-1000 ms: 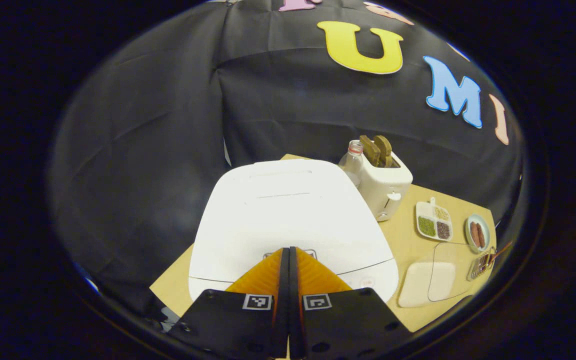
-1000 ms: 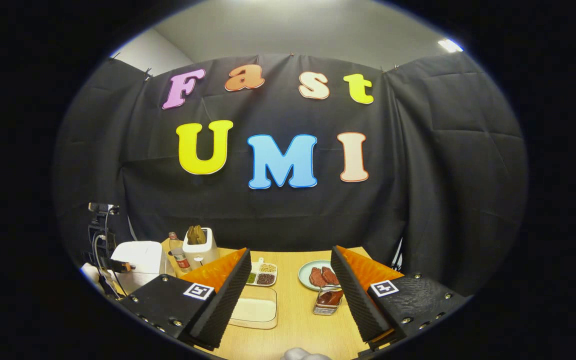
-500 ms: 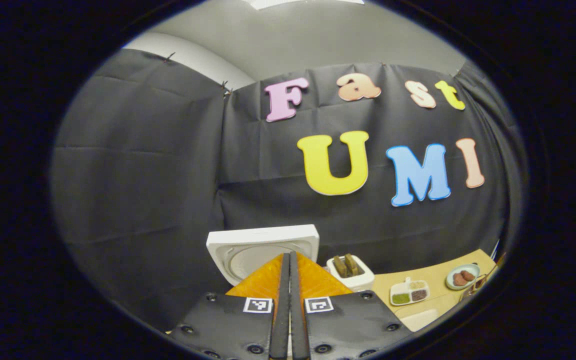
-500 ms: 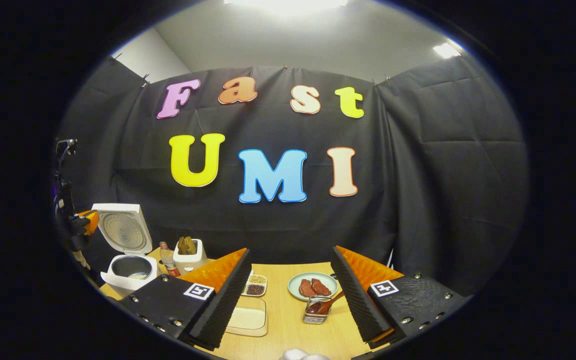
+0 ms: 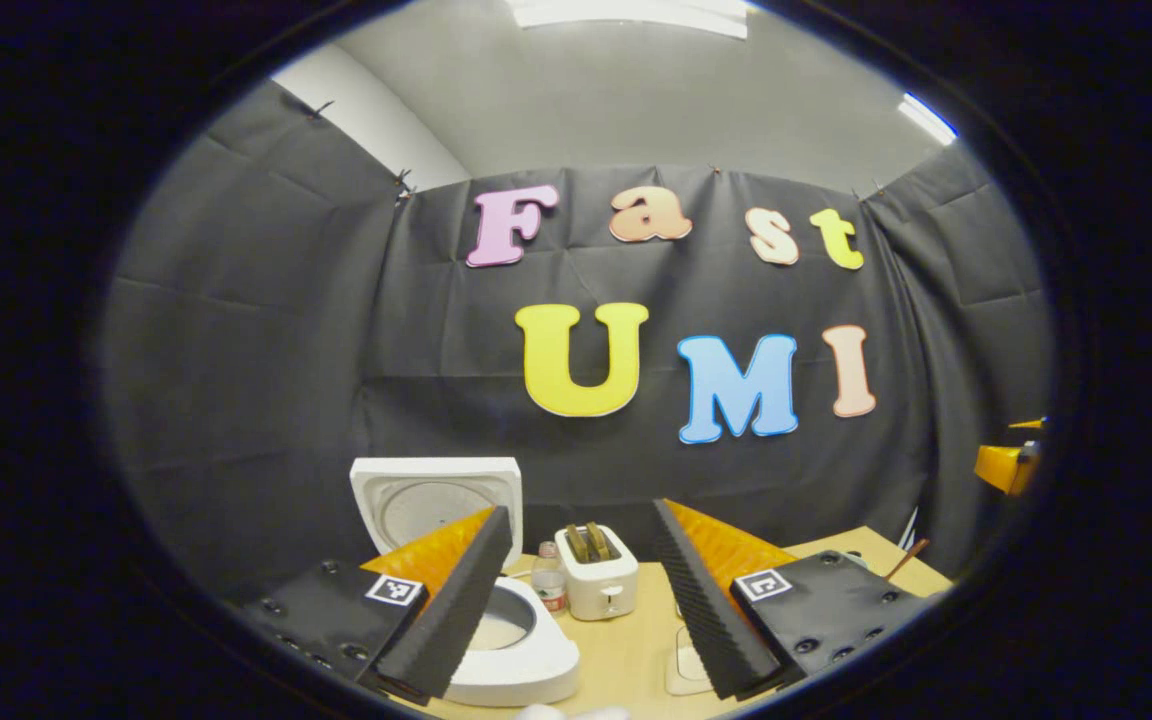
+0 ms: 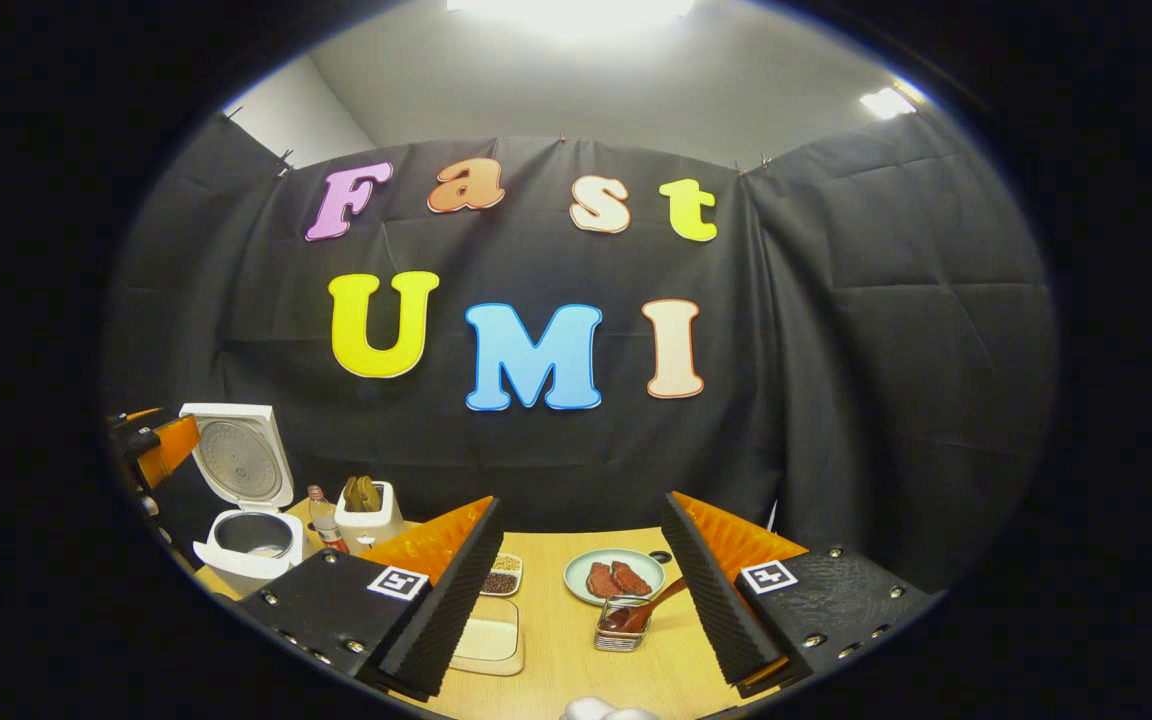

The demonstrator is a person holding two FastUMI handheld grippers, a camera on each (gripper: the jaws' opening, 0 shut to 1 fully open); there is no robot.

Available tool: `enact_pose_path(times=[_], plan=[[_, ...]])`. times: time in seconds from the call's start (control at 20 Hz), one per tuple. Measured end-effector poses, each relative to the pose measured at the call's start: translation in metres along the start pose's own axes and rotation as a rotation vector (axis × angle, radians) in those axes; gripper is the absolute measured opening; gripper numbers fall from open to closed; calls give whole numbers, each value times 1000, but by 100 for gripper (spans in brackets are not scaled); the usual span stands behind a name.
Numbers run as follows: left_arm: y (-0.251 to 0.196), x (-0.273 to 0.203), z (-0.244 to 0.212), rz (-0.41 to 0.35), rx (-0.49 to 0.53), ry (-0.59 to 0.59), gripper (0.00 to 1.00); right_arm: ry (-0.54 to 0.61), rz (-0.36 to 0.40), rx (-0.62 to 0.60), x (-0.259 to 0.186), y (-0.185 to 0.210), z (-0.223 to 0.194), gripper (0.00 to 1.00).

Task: Close the left gripper, press the button to open the rice cooker; take a wooden spoon from the chopstick holder with the right hand, scoop a spoonful of rice and pour it into the rice cooker, then put the wooden spoon back into the chopstick holder.

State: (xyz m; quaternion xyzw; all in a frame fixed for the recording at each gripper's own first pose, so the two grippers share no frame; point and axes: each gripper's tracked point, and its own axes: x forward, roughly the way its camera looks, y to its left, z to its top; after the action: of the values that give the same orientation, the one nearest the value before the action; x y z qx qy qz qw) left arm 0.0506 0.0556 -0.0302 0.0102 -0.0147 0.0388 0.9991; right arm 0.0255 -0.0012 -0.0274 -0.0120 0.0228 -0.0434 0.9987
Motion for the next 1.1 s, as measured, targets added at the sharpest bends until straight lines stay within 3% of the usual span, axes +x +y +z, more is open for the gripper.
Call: enact_pose_path(times=[0.3, 0.45, 0.6, 1.05, 1.1], plan=[[-6, -11, -4, -13, -9, -5, 99, 40, -39, 18, -1, -15, -36, 98], [-15, -15, -4, -57, -31, -16, 99, 88, -65, 61, 5, -24, -72, 98], [-17, -20, -5, -49, 0, -23, 99, 135, -80, 117, 16, -34, -110, 98], [-55, -20, -23, -59, 38, 1, 99, 291, -141, 242, 111, -84, -225, 98], [-62, -18, -25, -61, 41, 7, 96, 294, -145, 265, 123, -87, -231, 98]])
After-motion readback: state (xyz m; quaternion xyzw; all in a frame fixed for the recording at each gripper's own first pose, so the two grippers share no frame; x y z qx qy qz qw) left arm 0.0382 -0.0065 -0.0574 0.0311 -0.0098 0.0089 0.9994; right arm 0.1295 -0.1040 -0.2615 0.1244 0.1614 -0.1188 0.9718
